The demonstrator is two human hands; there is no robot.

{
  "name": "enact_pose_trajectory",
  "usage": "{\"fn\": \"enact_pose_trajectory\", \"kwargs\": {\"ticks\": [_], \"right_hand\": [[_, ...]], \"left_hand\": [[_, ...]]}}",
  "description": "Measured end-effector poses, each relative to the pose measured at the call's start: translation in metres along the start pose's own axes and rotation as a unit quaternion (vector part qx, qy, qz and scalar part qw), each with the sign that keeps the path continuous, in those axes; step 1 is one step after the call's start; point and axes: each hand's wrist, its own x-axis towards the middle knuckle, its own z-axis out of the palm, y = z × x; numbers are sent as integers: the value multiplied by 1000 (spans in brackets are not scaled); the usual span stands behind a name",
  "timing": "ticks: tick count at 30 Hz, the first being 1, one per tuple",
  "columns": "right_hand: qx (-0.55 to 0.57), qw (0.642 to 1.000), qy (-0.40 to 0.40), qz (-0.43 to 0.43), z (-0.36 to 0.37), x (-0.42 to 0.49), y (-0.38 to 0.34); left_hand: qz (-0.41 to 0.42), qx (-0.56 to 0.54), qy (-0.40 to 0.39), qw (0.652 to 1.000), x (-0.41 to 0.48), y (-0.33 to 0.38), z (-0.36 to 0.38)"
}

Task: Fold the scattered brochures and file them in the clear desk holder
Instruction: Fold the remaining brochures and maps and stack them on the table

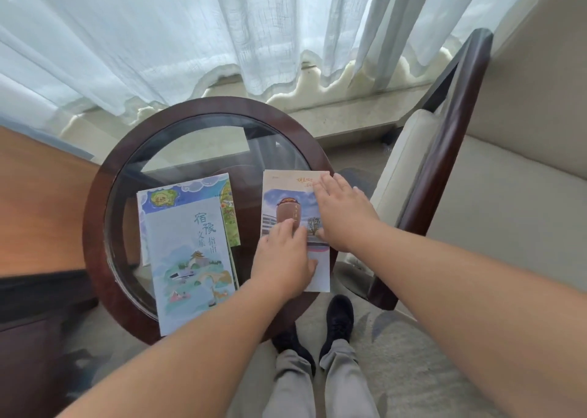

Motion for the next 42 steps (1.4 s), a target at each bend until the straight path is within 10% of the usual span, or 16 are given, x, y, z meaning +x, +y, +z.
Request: {"fn": "enact_pose_trajectory", "kwargs": {"ticks": [12, 31, 42], "right_hand": [[231, 946, 191, 123, -30, -198, 73], [297, 864, 225, 339, 62, -421, 394], [371, 802, 175, 435, 104, -419, 495]], "left_hand": [[158, -36, 100, 982, -17, 140, -113], [264, -7, -41, 964, -57, 517, -23], [384, 125, -87, 911, -24, 622, 24]]}}
